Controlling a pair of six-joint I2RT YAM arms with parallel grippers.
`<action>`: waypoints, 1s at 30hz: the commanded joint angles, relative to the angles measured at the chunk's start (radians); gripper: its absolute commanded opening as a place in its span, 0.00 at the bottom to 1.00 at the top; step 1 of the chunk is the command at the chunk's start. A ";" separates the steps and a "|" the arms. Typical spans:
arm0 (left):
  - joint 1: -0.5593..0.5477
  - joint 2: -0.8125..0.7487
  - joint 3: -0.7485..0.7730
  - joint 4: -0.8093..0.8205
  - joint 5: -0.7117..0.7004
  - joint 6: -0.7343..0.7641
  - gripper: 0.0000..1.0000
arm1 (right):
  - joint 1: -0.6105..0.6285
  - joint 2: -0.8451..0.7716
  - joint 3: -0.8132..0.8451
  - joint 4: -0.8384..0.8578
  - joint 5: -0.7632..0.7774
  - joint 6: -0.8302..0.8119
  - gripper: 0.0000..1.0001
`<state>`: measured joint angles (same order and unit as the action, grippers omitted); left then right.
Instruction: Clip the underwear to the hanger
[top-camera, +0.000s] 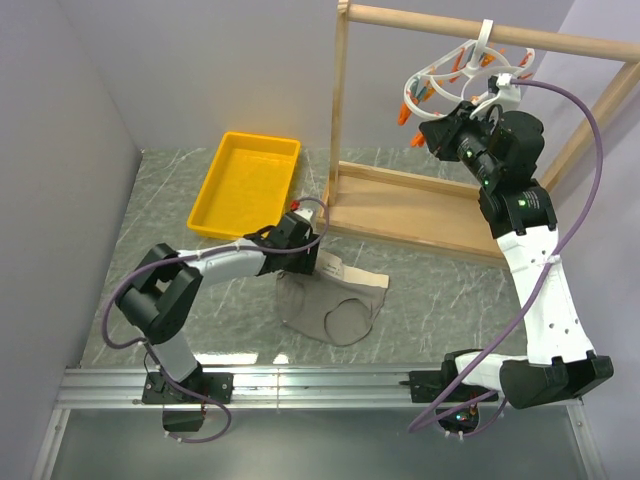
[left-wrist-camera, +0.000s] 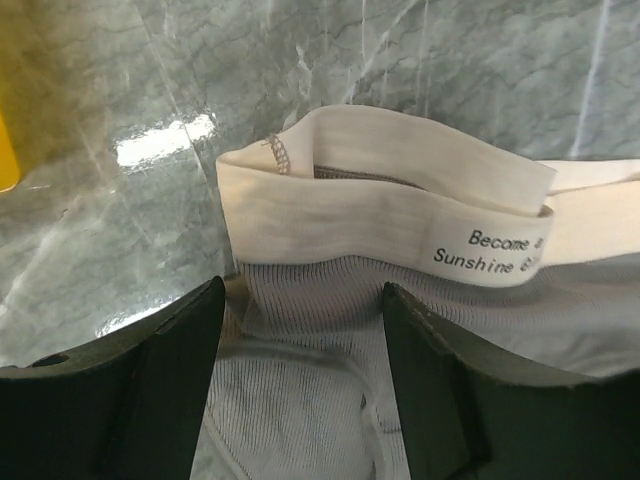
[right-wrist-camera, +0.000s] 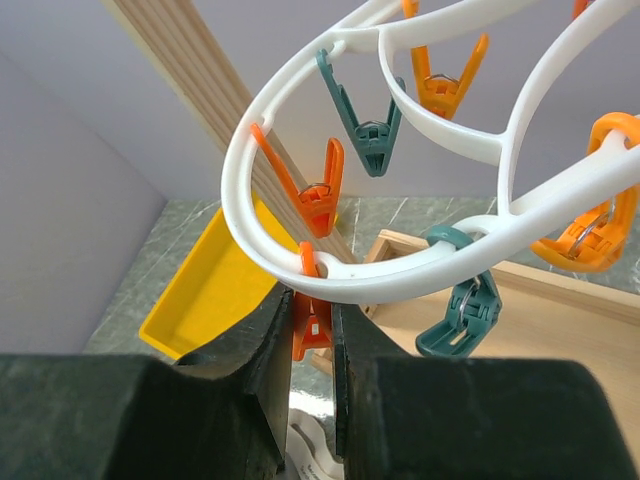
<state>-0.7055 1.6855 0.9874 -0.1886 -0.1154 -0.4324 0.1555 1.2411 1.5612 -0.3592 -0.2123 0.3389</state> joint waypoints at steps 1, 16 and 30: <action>-0.003 0.038 0.060 0.021 -0.013 -0.008 0.69 | -0.002 -0.037 -0.020 0.008 -0.010 -0.008 0.00; -0.054 0.235 0.168 0.073 -0.017 0.052 0.05 | -0.004 -0.058 -0.055 0.014 -0.027 -0.018 0.00; -0.118 -0.150 -0.046 0.666 0.229 0.420 0.00 | -0.004 -0.085 -0.096 0.026 -0.064 -0.006 0.00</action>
<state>-0.7864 1.5883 0.9195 0.2638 0.0368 -0.1387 0.1459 1.1885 1.4849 -0.3019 -0.2115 0.3313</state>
